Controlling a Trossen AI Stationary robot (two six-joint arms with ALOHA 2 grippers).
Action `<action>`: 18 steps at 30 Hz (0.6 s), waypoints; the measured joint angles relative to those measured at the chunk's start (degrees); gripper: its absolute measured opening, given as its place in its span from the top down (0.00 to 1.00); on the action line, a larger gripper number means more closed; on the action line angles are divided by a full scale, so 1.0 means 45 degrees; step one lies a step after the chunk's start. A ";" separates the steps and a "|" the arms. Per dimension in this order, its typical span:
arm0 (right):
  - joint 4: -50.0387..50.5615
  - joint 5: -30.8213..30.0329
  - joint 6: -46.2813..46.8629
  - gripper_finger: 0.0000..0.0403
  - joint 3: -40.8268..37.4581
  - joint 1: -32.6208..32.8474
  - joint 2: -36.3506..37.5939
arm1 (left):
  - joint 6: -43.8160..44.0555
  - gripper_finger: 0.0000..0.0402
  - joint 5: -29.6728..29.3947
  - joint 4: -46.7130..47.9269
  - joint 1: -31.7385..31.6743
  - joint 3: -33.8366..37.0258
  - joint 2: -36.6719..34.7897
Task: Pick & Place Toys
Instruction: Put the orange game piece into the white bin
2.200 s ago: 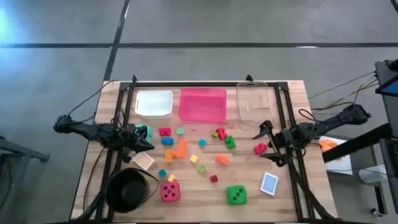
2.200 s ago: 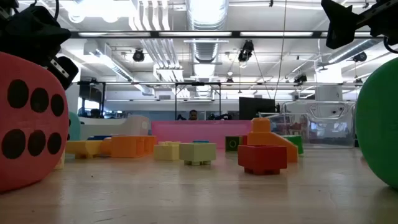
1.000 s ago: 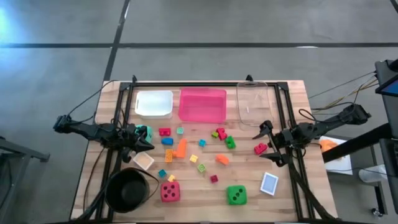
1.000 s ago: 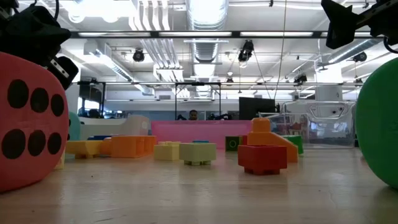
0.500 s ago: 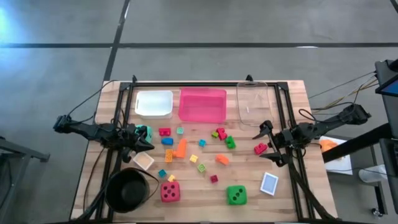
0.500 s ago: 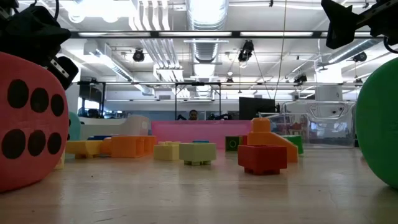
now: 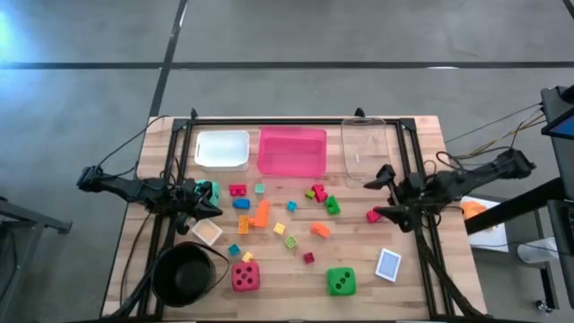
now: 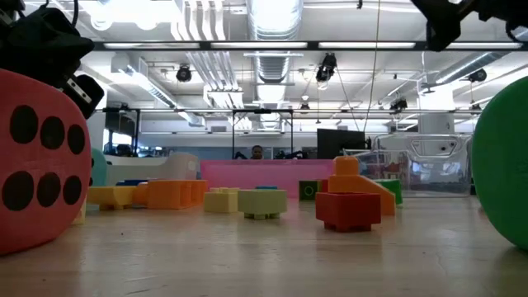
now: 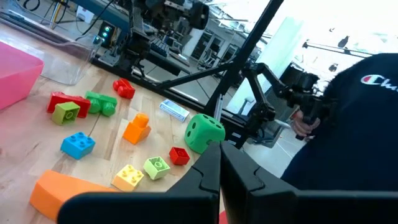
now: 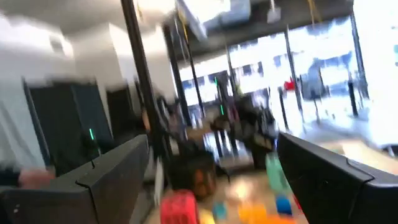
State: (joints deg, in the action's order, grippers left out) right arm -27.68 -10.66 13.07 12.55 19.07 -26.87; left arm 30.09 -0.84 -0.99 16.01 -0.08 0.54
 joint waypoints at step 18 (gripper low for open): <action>0.8565 -0.3651 0.9754 0.14 0.4675 -0.0083 -0.1572 | 0.0231 0.99 -0.0882 -0.1733 0.0000 0.0000 -0.0010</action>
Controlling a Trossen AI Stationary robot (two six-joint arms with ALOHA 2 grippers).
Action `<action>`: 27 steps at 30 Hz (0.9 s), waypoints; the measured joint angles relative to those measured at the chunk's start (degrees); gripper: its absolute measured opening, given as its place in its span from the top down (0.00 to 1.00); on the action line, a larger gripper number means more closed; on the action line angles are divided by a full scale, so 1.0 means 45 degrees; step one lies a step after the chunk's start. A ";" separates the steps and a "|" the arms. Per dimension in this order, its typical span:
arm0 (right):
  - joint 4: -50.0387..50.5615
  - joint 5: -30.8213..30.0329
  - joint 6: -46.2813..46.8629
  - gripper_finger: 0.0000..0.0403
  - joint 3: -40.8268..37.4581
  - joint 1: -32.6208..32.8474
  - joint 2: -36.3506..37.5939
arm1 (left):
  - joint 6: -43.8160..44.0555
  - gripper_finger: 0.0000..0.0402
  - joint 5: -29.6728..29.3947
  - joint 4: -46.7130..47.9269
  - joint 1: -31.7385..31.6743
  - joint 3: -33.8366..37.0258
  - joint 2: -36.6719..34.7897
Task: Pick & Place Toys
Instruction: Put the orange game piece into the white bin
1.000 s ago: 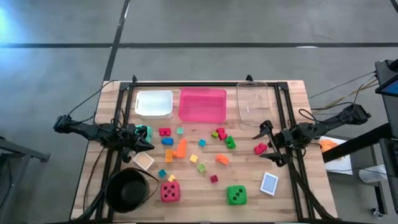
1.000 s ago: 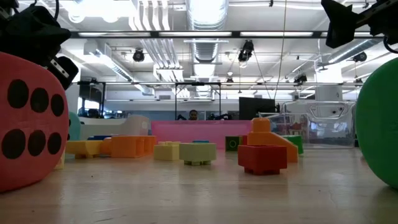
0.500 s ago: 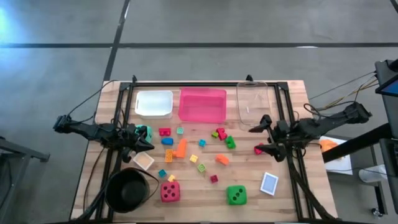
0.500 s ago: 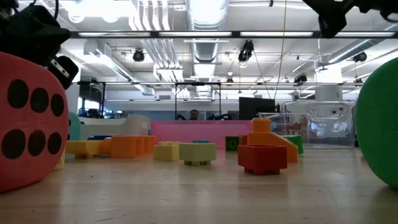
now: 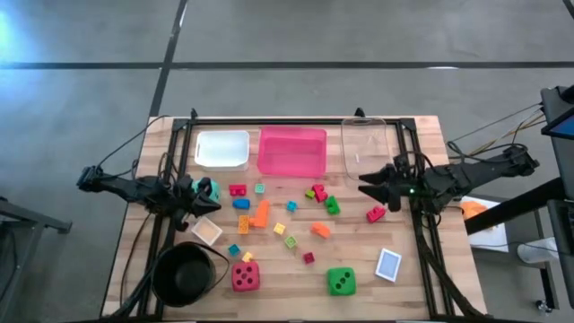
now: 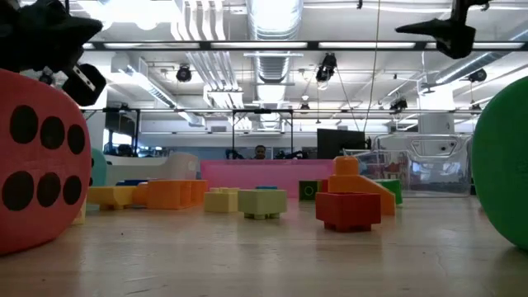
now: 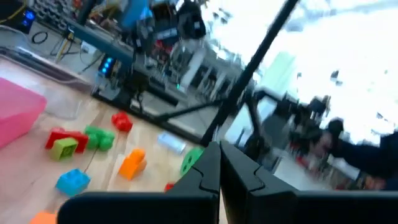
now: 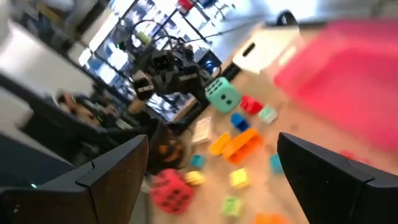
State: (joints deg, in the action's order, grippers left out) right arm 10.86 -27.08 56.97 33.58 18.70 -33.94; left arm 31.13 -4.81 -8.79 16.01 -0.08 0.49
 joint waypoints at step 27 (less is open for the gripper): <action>0.0596 0.0450 -0.1704 0.14 -0.0393 0.0000 0.0092 | 0.1498 0.99 -0.4265 0.4021 -0.0010 -0.4844 0.5855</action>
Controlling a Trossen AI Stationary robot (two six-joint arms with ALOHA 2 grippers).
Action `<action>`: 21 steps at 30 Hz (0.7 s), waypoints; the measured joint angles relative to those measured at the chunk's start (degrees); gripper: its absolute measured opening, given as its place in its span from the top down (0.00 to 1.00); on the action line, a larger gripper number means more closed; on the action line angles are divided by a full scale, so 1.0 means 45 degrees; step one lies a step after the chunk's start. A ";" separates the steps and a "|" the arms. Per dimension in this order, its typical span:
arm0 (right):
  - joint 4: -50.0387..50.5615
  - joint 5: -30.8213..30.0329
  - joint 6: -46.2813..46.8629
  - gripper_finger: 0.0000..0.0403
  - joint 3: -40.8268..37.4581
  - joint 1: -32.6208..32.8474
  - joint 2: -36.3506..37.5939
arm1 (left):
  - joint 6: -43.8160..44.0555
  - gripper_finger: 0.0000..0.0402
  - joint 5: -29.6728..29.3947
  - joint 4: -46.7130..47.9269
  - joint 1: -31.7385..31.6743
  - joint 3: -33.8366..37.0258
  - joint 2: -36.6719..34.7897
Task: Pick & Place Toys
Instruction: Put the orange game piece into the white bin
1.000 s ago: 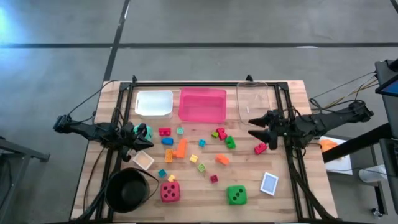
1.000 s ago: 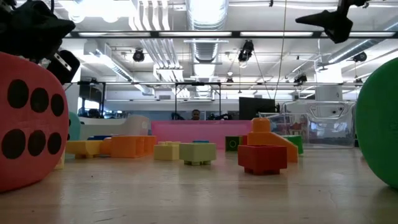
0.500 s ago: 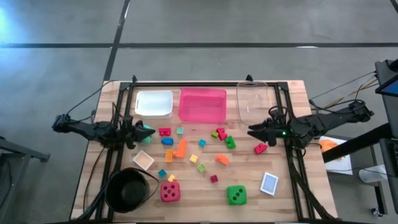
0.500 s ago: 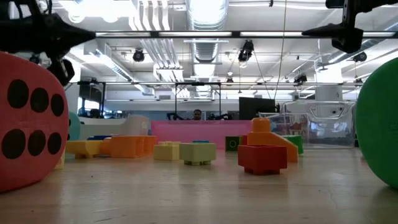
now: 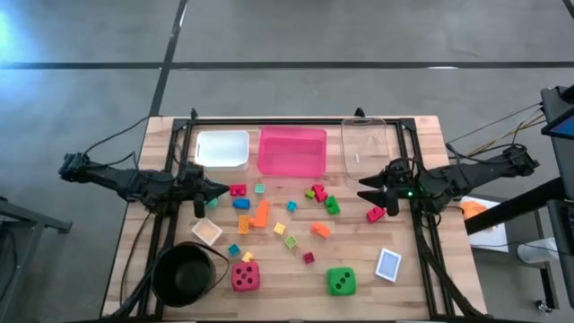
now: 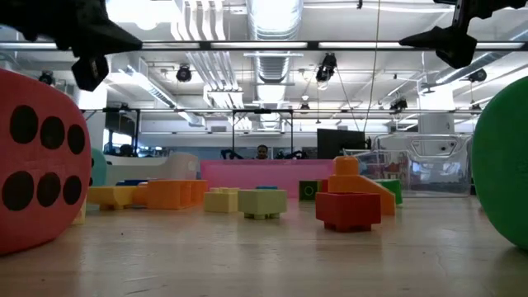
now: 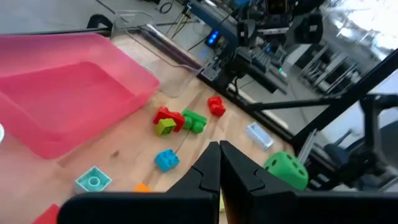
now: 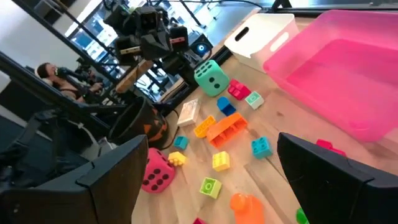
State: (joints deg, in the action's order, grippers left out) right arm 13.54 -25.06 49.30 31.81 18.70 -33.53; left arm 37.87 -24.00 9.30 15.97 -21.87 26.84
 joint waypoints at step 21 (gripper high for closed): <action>-0.0005 0.0000 -0.0237 0.14 0.0000 0.0000 -0.0012 | 0.3781 0.55 0.1064 0.2478 -0.0193 -0.4530 0.7150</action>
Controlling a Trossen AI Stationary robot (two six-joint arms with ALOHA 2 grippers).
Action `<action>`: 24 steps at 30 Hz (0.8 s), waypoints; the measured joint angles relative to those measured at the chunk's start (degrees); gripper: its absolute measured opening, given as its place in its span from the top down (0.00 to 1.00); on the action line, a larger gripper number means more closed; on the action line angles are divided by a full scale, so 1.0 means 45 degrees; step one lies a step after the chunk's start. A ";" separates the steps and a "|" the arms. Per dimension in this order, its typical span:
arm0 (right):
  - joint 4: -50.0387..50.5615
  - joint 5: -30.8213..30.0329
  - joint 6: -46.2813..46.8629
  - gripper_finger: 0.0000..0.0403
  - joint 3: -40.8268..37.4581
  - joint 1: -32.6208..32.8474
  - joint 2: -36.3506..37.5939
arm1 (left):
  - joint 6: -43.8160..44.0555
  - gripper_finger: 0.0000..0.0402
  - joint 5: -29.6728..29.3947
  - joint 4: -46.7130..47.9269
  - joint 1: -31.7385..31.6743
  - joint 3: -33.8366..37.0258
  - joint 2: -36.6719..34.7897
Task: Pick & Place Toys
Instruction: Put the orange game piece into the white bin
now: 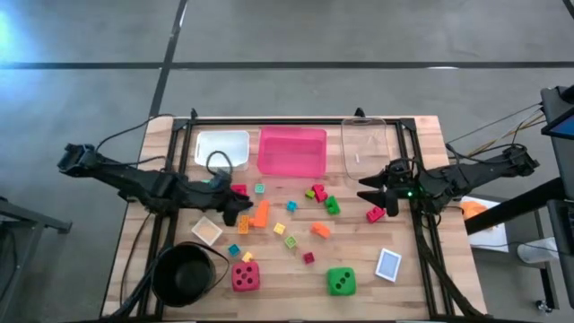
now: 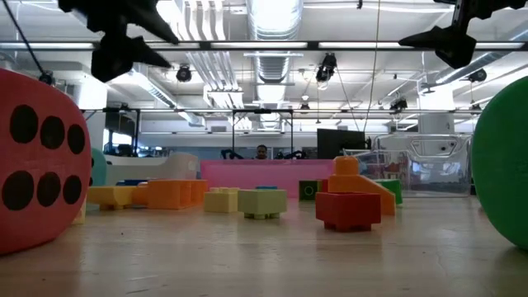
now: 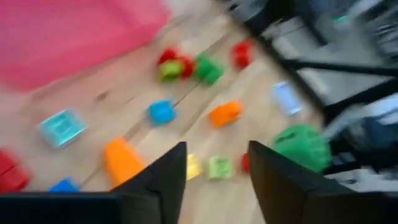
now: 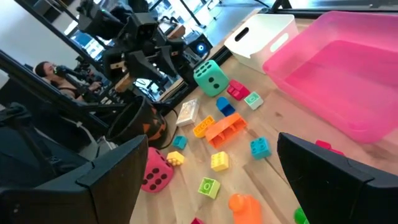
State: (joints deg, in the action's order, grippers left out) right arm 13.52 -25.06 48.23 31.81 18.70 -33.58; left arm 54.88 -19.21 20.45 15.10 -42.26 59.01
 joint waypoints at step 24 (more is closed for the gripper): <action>-0.0002 0.1250 -0.0539 0.14 0.0000 0.0005 0.0019 | 0.0448 0.47 0.3669 0.3755 -0.2729 -0.4308 0.7488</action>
State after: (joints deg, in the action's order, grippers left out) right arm 13.51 -19.44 45.80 31.81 18.72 -33.50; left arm 56.90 -2.70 37.35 2.82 -61.65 92.71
